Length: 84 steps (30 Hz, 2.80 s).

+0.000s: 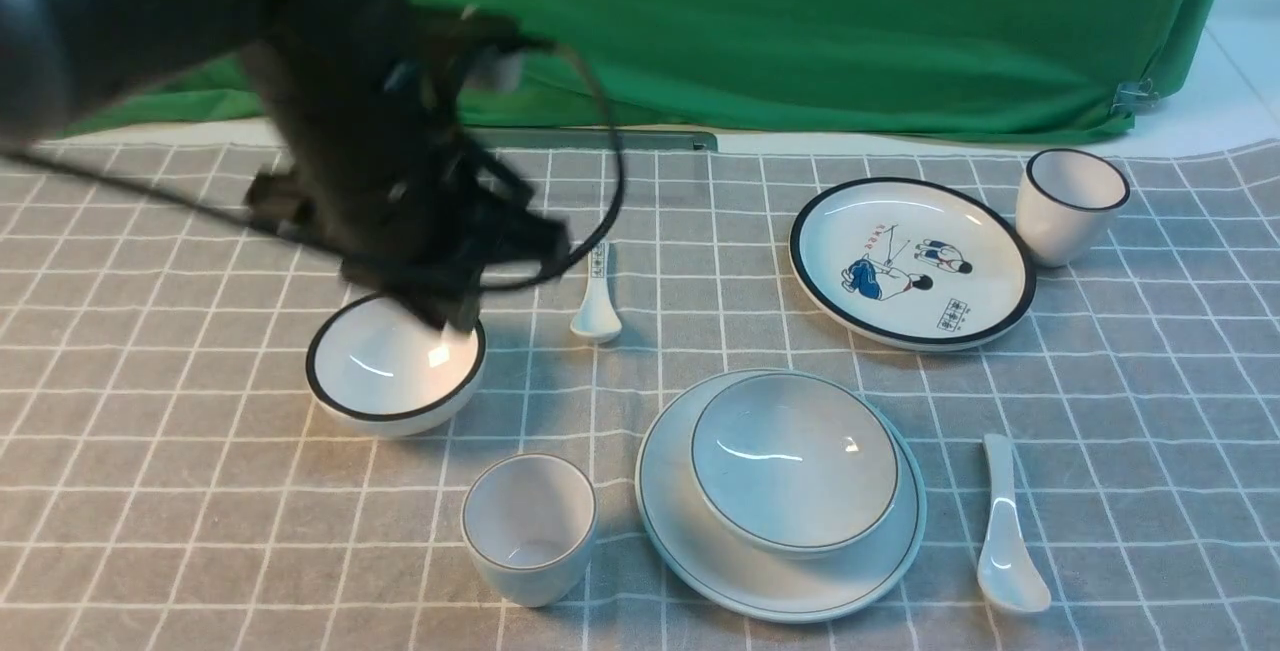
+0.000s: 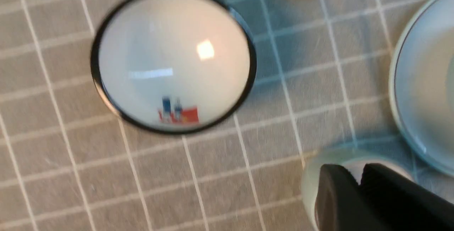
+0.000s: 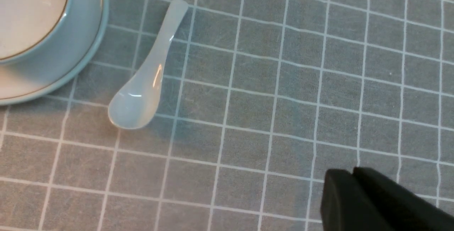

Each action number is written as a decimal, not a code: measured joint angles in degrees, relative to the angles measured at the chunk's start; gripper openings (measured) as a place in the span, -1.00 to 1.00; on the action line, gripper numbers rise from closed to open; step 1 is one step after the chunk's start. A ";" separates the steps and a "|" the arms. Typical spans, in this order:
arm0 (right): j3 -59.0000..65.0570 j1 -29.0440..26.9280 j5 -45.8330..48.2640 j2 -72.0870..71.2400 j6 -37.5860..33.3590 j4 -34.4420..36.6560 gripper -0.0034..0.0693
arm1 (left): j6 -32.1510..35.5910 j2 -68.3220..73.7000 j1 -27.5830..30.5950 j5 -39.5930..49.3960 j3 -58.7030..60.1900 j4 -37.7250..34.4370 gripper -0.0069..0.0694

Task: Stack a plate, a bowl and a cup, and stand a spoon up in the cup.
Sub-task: Use the left arm to grab a blue teacup, then use the left arm to put the blue teacup into the blue rice bowl in the middle, then use the right arm to grab a blue soup spoon

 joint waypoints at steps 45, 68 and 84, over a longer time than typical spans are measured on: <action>0.00 0.00 -1.78 0.00 1.02 0.58 -0.71 | 8.19 21.36 -10.60 -12.04 -14.46 -11.83 -0.73; -7.05 -4.58 2.39 25.34 -6.81 17.93 -0.82 | 9.25 20.58 -10.60 -6.33 -17.66 -9.66 0.05; -18.89 -0.16 -10.15 55.92 -9.30 21.07 0.47 | 7.60 -7.39 -10.60 -0.95 -9.43 -0.42 -0.80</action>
